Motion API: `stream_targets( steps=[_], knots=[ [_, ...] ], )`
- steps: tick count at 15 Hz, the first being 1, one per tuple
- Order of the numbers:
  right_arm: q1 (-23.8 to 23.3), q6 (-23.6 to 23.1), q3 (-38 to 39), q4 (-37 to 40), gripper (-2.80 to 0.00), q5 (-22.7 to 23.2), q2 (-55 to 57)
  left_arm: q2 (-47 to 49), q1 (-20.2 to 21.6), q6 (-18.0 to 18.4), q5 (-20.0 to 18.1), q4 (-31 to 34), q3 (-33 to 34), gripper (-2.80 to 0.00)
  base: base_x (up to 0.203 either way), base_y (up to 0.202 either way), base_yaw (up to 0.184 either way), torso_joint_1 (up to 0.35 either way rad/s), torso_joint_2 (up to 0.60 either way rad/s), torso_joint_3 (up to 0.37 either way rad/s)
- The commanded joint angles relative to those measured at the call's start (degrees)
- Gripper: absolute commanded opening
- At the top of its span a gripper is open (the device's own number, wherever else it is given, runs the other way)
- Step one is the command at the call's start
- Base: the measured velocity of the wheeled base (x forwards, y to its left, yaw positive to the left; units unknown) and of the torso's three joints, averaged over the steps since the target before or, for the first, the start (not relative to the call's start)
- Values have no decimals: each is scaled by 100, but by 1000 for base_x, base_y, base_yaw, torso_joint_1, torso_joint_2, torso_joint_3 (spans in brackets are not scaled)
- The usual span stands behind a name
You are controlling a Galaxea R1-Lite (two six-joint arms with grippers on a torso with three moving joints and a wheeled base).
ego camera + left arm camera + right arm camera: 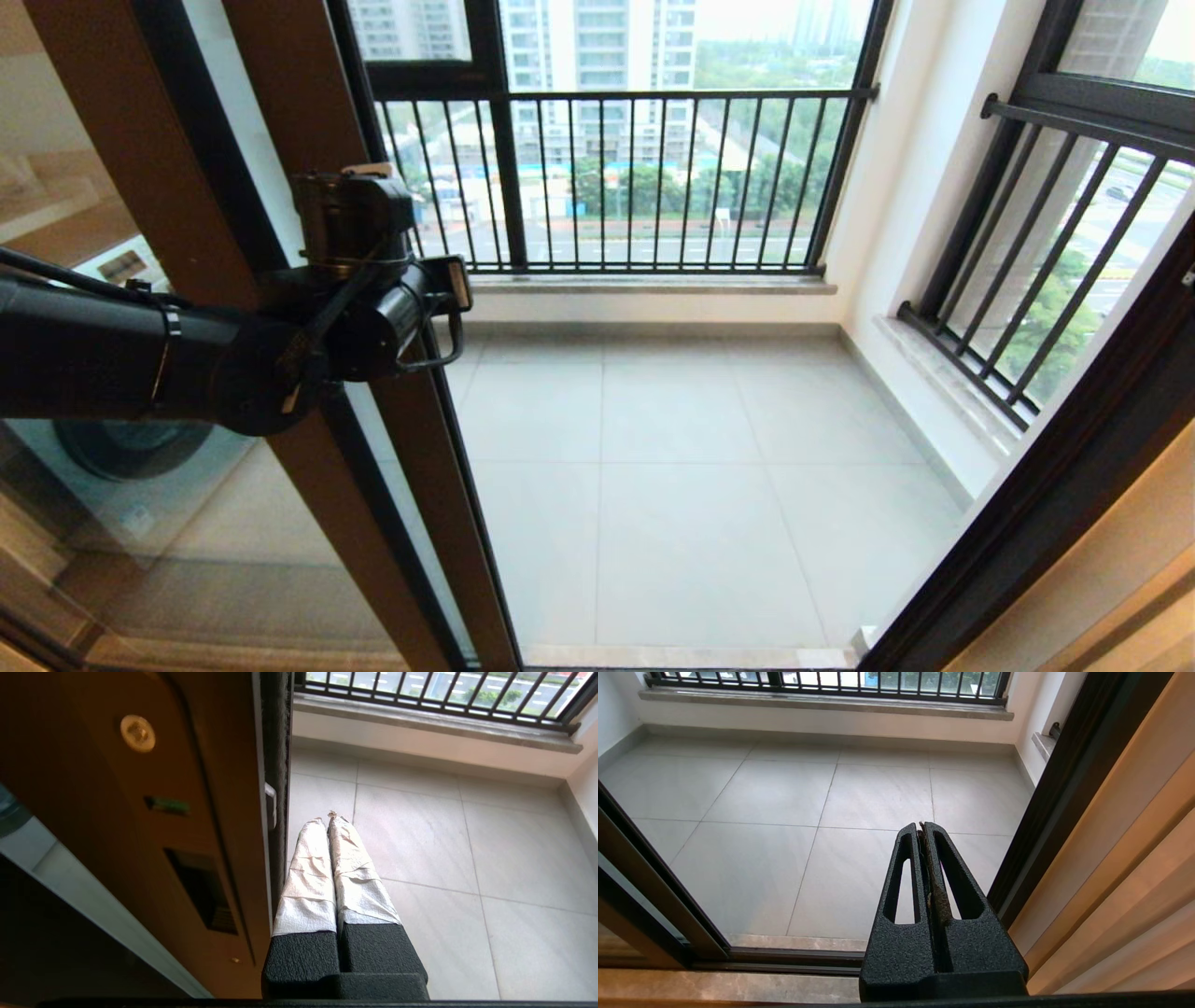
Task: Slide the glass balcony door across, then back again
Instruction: Open the slid door
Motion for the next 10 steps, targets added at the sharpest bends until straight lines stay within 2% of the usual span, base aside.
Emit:
stream_targets(
  steps=[1,10],
  knots=[
    [1,-6,1,-1,-280,3,9,-26,55,-8,11,-19,32,-280,0,0,0,0,0,0],
    [1,-6,1,-1,-280,3,9,97,387,-8,2,-19,5,-280,0,0,0,0,0,0]
  ],
)
